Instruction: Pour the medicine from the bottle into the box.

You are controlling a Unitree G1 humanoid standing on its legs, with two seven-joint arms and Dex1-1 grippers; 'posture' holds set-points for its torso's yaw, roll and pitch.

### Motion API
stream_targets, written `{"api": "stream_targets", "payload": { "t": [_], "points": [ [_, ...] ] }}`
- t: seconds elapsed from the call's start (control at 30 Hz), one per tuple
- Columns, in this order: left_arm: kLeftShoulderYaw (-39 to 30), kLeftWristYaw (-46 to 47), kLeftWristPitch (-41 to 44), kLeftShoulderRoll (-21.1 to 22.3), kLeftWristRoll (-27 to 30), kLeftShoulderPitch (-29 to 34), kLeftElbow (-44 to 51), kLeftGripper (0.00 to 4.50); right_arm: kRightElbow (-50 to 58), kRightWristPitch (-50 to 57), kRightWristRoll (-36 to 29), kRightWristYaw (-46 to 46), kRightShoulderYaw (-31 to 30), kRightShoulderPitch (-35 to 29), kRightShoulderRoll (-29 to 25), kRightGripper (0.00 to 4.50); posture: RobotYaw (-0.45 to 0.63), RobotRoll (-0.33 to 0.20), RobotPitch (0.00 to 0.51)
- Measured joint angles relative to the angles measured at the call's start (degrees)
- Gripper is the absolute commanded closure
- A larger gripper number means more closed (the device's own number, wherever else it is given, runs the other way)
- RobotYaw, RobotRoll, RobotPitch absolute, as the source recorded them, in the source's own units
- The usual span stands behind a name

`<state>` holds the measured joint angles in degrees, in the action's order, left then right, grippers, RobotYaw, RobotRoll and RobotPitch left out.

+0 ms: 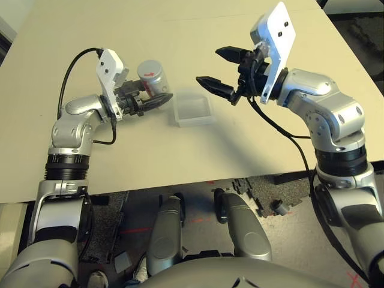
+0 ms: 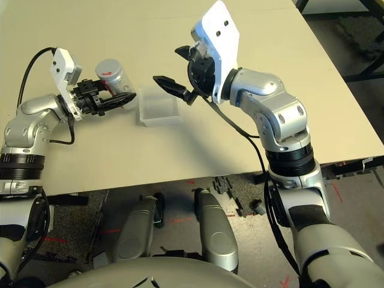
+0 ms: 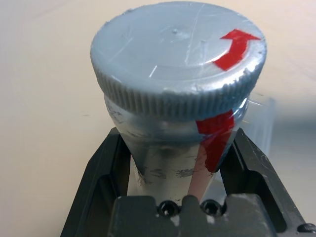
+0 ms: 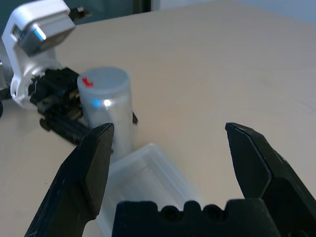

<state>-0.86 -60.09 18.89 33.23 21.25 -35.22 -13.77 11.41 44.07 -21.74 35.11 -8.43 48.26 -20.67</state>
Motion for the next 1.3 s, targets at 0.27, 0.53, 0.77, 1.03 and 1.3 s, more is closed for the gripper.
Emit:
{"api": "stream_targets", "payload": {
  "t": [0.27, 0.53, 0.77, 1.03, 1.3],
  "points": [
    [2.0, -1.5, -1.6, -1.9, -0.7, -2.8, -0.4, 1.74, -0.1, 3.5, 0.0, -0.1, -2.2, 1.6, 1.6, 0.0, 0.01, 0.0, 0.215],
    [0.0, -1.8, -1.9, 1.4, -0.6, -4.1, -0.3, 1.74, 0.0, 3.9, 0.0, -0.2, -2.2, 1.6, 2.2, 0.0, 0.03, 0.0, 0.215],
    [-3.1, -1.8, 0.1, 5.4, 0.2, -4.0, 1.7, 1.74, 0.0, 3.9, 0.0, -0.1, -2.2, 1.6, 2.8, 0.0, 0.05, 0.0, 0.208],
    [-2.8, -0.8, 0.6, 2.7, 0.8, -5.7, 1.9, 1.74, 0.0, 3.7, -0.1, 0.0, -2.0, 3.5, 3.5, 0.0, 0.02, 0.0, 0.19],
    [-0.3, -0.6, 0.1, -2.4, 0.7, -8.8, 1.3, 1.74, 0.4, 4.9, -0.8, -0.1, -1.5, 5.5, 3.3, 0.0, -0.01, 0.0, 0.182]
  ]
}}
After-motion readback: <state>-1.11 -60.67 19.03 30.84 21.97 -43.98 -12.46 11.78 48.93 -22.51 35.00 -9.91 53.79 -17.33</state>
